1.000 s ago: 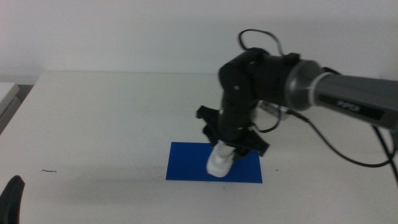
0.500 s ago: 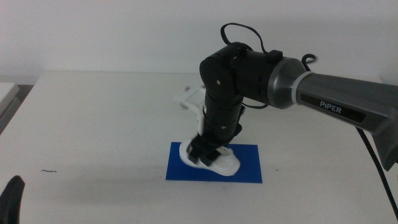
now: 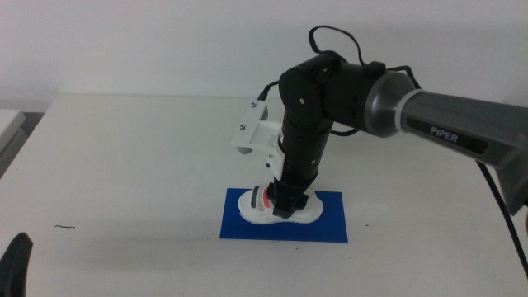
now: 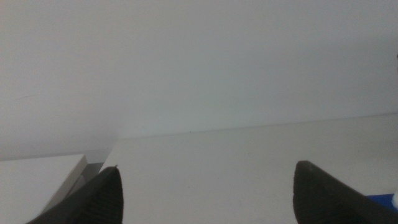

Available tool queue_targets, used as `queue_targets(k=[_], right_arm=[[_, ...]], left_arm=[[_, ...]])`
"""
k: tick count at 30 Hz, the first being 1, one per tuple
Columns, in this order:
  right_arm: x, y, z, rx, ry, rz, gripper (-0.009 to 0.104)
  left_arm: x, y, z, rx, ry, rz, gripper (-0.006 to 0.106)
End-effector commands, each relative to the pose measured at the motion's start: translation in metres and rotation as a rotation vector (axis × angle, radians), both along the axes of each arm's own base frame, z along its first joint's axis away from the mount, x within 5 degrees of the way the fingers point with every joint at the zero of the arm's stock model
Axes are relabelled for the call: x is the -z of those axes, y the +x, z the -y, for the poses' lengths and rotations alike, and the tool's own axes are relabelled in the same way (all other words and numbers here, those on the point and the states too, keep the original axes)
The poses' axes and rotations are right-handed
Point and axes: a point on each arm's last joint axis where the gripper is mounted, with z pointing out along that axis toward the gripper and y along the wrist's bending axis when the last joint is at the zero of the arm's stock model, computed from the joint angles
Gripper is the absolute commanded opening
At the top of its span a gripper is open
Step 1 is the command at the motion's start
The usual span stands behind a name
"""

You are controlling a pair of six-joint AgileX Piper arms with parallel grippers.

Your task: Use one arm to grab the shoe from the table and place it on the mat.

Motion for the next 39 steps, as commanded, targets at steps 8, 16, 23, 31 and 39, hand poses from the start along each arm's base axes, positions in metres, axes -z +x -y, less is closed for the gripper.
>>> queue_targets(k=[8,16,23,31,39], right_arm=[[0.019,0.008,-0.002,0.032,0.011,0.007,0.016],[0.017,0.007,0.002,0.025,0.018,0.044,0.089],[-0.051,-0.038,0.082,0.345,0.288,0.306,0.092],[-0.066,-0.157,0.224,0.872,0.626,0.534,0.092],[-0.032,-0.239,0.274,1.053,0.722,0.762,0.092]], left_arm=[[0.0,0.0,0.0,-0.002,-0.004,0.001,0.094],[0.0,0.0,0.0,-0.002,-0.004,0.001,0.094],[0.0,0.0,0.0,-0.002,-0.004,0.001,0.094],[0.0,0.0,0.0,-0.002,-0.004,0.001,0.094],[0.0,0.0,0.0,-0.002,-0.004,0.001,0.094]])
